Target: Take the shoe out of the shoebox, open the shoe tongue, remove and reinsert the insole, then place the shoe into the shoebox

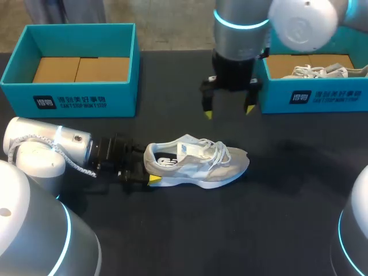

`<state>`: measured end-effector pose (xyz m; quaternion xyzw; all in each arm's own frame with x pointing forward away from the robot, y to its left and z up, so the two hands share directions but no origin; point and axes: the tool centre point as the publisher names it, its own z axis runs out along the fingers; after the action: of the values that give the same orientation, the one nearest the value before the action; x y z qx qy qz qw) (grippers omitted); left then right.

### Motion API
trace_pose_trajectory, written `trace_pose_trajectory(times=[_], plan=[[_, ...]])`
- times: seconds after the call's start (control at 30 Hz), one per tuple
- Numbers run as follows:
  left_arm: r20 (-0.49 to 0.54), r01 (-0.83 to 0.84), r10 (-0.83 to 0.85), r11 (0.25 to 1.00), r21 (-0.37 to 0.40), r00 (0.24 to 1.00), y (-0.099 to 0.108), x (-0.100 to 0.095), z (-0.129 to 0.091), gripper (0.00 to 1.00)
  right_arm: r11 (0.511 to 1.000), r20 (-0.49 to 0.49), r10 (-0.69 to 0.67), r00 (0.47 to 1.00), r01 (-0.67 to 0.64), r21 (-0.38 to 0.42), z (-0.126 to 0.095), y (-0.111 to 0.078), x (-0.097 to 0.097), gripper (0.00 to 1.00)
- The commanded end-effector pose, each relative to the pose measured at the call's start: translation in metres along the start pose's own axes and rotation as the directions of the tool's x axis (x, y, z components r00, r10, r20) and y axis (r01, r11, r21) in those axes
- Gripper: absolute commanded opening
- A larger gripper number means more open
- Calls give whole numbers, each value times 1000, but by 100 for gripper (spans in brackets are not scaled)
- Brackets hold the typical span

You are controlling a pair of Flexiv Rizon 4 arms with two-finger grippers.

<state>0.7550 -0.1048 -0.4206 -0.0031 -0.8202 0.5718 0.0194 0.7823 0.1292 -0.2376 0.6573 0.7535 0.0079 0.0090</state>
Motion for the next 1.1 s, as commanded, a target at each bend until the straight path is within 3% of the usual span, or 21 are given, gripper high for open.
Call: trace_pose_trajectory(times=[0.03,0.4,0.53,0.83,1.1], plan=[[3,-1,1,1000,0,1000,2,2,3,0,1000,104,1,995,-4,27,10,6,39,100],[3,-1,1,1000,0,1000,2,2,3,0,1000,175,-16,984,12,25,36,-3,88,100],[3,-1,1,1000,0,1000,2,2,3,0,999,224,-6,975,-2,37,39,-5,95,100],[3,-1,1,1000,0,1000,2,2,3,0,997,230,58,971,-67,28,59,-11,108,100],[3,-1,1,1000,0,1000,2,2,3,0,989,234,119,965,-136,61,80,-24,101,100]])
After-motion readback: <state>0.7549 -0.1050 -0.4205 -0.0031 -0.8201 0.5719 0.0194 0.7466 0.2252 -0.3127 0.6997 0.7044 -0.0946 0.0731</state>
